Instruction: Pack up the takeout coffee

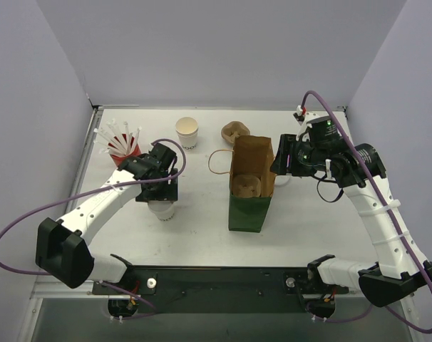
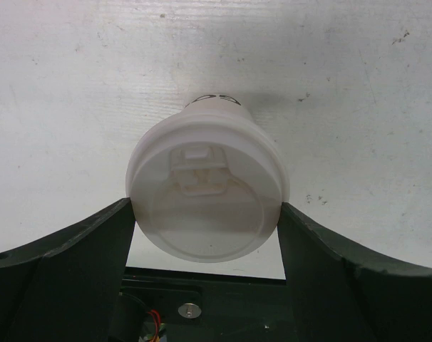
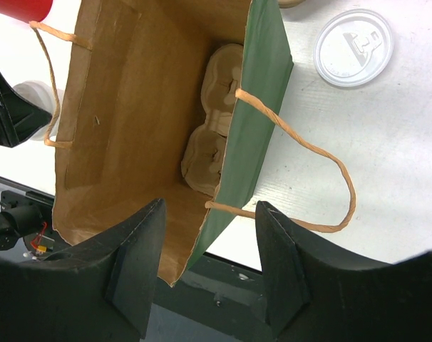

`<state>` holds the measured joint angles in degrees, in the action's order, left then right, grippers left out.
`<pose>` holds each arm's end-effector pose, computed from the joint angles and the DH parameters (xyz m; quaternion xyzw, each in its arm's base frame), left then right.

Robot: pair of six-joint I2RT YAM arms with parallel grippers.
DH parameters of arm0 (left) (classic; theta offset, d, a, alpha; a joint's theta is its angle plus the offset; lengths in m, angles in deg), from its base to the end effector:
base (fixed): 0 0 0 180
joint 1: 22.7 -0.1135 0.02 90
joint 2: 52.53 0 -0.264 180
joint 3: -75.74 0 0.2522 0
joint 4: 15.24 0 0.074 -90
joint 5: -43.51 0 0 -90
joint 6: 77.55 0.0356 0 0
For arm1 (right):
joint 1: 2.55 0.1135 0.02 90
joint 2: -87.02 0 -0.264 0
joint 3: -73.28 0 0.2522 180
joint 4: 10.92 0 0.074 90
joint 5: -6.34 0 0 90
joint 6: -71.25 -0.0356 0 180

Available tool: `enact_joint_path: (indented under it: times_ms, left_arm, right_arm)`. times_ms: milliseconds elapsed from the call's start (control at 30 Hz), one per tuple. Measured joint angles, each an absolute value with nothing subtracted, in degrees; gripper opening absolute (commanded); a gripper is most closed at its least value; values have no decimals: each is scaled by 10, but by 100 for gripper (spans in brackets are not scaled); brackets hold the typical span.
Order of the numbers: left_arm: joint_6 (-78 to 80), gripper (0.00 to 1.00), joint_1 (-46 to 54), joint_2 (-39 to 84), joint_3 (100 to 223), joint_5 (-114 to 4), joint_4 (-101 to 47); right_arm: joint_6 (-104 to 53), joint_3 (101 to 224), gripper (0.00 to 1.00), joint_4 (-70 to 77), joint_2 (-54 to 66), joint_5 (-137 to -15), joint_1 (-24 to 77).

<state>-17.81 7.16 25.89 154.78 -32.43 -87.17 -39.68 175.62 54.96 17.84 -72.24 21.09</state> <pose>0.2246 -0.1189 0.2720 -0.0233 0.9792 0.0238 0.2000 0.2069 0.0982 0.4393 -0.0683 0.8719 0.2617 0.4082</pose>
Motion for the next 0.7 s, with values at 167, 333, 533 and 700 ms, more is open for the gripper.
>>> enact_joint_path:
  times_ms: [167,333,533,700]
  left_arm:
    - [-169,46,72,260,1565,-324,-892]
    - [-166,45,72,257,1610,-324,-913]
    - [-166,44,72,249,1679,-324,-944]
    - [-166,43,73,250,1798,-325,-975]
  right_arm:
    - [-397,1756,49,550,178,-722,211]
    - [-397,1756,49,550,178,-722,211]
    - [-397,1756,49,550,178,-723,211]
    - [-398,1756,49,550,178,-726,211]
